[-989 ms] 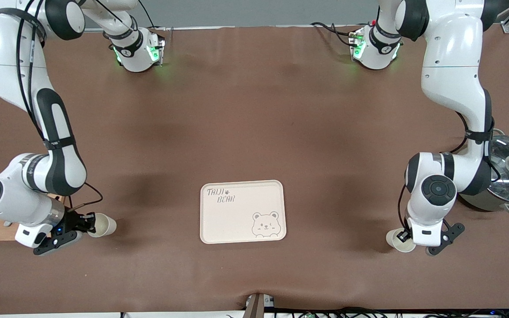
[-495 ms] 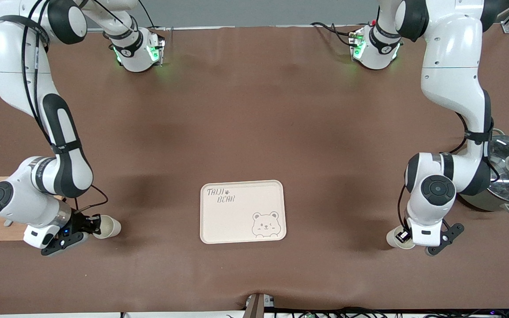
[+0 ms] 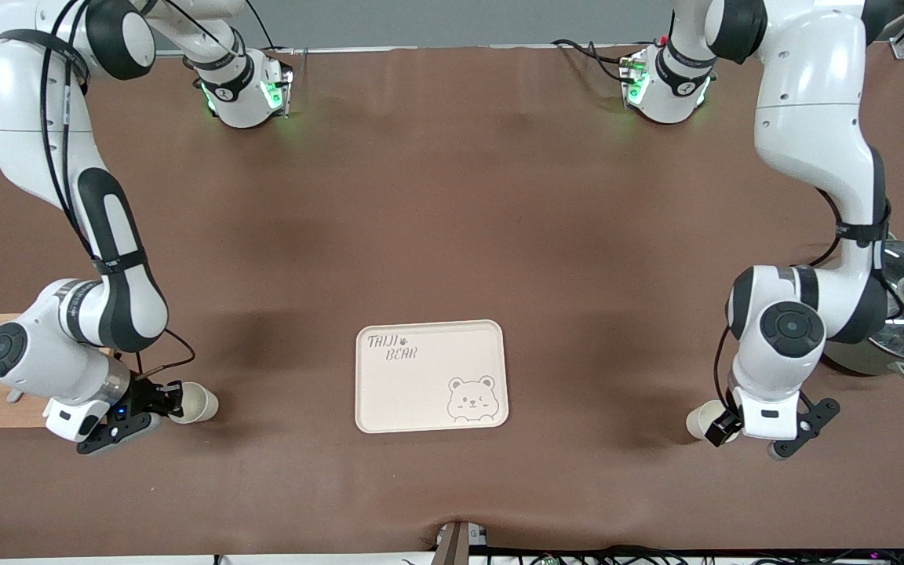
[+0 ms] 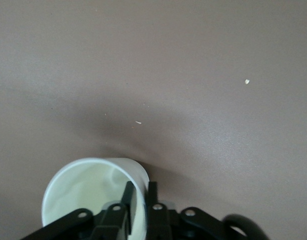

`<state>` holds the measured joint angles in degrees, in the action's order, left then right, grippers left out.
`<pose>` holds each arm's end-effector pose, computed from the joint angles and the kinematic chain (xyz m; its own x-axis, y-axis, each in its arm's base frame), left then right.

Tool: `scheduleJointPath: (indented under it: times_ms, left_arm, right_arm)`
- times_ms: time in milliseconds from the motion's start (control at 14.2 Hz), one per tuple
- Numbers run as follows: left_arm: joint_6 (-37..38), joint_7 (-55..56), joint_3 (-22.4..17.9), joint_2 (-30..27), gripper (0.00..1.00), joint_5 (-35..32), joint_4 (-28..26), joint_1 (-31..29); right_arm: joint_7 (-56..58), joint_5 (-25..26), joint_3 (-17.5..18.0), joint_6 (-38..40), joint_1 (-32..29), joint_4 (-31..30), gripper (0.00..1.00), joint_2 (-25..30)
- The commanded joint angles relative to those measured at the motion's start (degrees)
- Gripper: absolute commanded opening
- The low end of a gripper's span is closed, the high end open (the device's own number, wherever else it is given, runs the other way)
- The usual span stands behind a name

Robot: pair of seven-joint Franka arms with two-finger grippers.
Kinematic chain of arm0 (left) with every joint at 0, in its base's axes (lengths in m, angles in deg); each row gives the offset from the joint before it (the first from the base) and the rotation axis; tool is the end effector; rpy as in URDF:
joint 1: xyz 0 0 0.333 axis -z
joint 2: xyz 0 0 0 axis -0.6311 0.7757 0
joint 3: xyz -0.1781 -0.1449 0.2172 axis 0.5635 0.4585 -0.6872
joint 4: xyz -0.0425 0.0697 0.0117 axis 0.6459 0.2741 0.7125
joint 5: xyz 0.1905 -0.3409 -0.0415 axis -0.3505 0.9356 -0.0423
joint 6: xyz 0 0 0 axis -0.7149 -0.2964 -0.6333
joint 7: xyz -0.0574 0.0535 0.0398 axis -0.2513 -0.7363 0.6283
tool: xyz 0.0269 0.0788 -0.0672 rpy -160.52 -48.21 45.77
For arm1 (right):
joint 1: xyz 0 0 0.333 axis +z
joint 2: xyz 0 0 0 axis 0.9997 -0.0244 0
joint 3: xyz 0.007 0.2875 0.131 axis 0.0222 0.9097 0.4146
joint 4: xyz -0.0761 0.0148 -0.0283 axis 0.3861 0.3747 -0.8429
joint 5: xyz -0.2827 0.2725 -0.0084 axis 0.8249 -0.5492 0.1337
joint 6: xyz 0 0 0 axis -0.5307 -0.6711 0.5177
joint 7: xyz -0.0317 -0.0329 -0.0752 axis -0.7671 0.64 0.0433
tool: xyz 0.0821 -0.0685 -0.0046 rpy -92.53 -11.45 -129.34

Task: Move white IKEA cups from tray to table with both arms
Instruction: 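Lower the cups onto the table and open both grippers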

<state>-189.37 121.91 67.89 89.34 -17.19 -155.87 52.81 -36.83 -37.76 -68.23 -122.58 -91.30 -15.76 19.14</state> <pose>0.7497 -0.0677 0.2904 0.7453 0.5584 0.3642 0.6007 -0.7995 -0.0034 0.7428 -0.0360 0.2323 0.9050 0.3841 0.1831 0.3997 -0.9149 -0.0562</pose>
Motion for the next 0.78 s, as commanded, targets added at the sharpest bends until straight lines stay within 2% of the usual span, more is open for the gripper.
scheduleJointPath:
  times_ms: [0,71,212,495,707]
  left_arm:
    - [4.18,0.16,0.67,-5.82,1.00,-1.10,-1.47,-0.14]
    - [5.76,-0.54,1.02,-7.67,1.00,-0.83,-1.65,-0.23]
    - [9.37,-3.69,2.25,-11.09,1.00,2.23,-1.65,-0.66]
    - [18.15,-17.65,2.34,-16.99,1.00,9.88,-1.82,-2.50]
    - [25.01,-26.71,2.34,-21.21,1.00,13.41,-1.82,-3.39]
  right_arm:
    - [1.30,-1.41,0.63,-0.35,-0.63,0.57,0.82,-0.56]
    - [1.30,-1.41,0.63,-0.35,-0.63,0.57,1.00,-0.56]
    - [1.21,-1.33,0.54,-0.26,-0.72,0.75,1.00,-0.56]
    - [1.21,-1.24,0.54,0.61,-0.90,1.10,1.00,0.66]
    - [1.12,-0.97,0.37,8.41,-1.07,2.93,1.00,1.98]
